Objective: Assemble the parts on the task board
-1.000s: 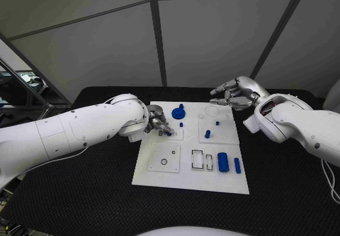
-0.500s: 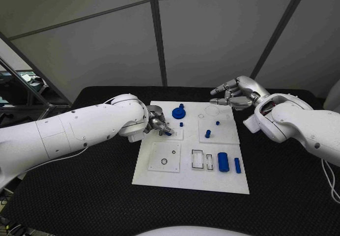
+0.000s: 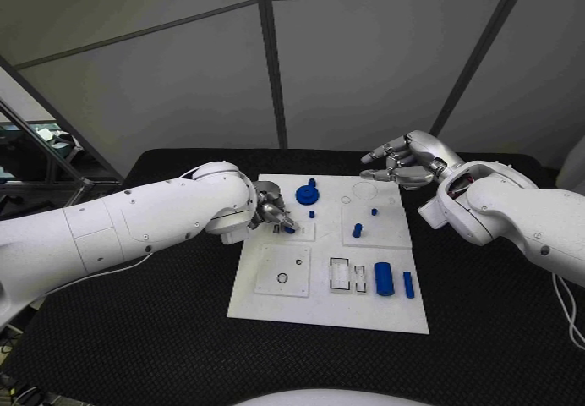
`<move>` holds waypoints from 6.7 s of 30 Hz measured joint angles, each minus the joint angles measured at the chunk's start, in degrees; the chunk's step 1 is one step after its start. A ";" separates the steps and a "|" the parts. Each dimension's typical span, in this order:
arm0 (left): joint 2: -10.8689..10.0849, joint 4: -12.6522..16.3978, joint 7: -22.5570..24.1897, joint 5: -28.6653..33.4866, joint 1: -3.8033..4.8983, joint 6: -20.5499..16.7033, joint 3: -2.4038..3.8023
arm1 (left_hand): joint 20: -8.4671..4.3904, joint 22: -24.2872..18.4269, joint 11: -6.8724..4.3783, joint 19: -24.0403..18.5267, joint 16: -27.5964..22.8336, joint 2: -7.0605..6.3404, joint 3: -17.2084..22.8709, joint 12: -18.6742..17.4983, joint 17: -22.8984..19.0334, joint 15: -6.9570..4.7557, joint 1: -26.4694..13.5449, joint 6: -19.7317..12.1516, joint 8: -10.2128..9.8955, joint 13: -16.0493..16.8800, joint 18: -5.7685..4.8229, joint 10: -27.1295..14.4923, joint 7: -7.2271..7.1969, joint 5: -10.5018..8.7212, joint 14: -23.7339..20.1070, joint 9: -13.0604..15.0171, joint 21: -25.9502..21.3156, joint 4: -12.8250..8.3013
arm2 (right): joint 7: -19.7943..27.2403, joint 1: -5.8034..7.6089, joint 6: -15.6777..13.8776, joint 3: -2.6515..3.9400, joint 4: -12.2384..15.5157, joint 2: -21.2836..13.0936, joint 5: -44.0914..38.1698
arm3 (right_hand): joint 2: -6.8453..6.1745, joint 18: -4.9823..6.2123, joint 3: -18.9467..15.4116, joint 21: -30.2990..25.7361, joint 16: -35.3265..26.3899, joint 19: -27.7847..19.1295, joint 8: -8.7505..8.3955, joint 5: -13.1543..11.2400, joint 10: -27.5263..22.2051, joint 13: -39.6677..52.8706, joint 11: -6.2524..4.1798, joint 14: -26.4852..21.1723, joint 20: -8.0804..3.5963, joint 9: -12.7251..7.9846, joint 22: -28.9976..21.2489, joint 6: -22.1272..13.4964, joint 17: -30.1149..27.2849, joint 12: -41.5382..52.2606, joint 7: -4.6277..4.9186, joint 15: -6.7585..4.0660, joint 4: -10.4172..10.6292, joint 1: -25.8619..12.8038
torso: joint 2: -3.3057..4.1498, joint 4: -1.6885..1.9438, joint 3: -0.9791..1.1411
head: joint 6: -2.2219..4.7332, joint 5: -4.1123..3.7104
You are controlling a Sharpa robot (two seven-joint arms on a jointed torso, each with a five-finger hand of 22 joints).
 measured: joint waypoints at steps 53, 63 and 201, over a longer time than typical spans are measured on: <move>1.06 -1.48 -0.76 -0.88 -0.05 1.15 -0.05 | -0.62 3.25 -0.42 1.86 1.56 -4.47 -3.24 2.18 0.00 -0.67 -7.31 5.90 -1.25 -0.55 -1.76 0.00 -2.22 -4.63 0.04 3.45 1.97 6.07 | -0.06 -0.01 0.36 -0.01 -0.29 0.07 -0.07 | 0.00 0.00 0.16 0.00 -0.22 0.00 0.00 0.00 -0.21 0.00 0.21 0.00 0.00 0.03 -0.13 0.00 0.00 0.00 0.00 0.00 0.16 0.00 | -0.02 0.02 -0.03 | -0.29 -0.39; 1.00 -1.45 -0.76 -1.09 -0.06 1.10 -0.06 | -0.83 3.25 -0.42 2.06 1.79 -4.86 -3.79 2.55 0.00 -0.76 -7.38 5.90 -1.25 -0.56 -1.76 0.00 -2.22 -4.97 0.13 3.84 2.18 6.65 | -0.07 -0.01 0.42 -0.01 -0.29 0.03 -0.07 | 0.01 0.00 0.16 0.00 -0.22 0.00 0.00 0.00 -0.21 0.00 0.21 0.00 0.00 0.02 -0.12 0.00 0.00 0.00 0.00 0.00 0.16 -0.01 | -0.01 0.02 -0.03 | -0.29 -0.32; 12.18 -27.76 3.27 -3.16 4.79 16.34 2.00 | 0.91 -0.42 1.11 -1.53 0.22 1.55 -6.38 -6.66 0.00 0.92 5.65 4.55 -10.11 6.59 0.40 -0.30 -0.27 -15.18 0.14 -8.79 -3.20 2.39 | -0.20 -0.02 0.93 -0.01 -1.61 1.18 -0.10 | 0.30 0.00 0.32 -0.22 -0.22 0.00 0.00 -0.01 -0.21 0.05 0.21 0.00 0.00 0.05 -0.17 0.00 0.18 0.00 0.00 0.00 0.32 -0.30 | -0.03 0.04 0.00 | -0.77 -0.02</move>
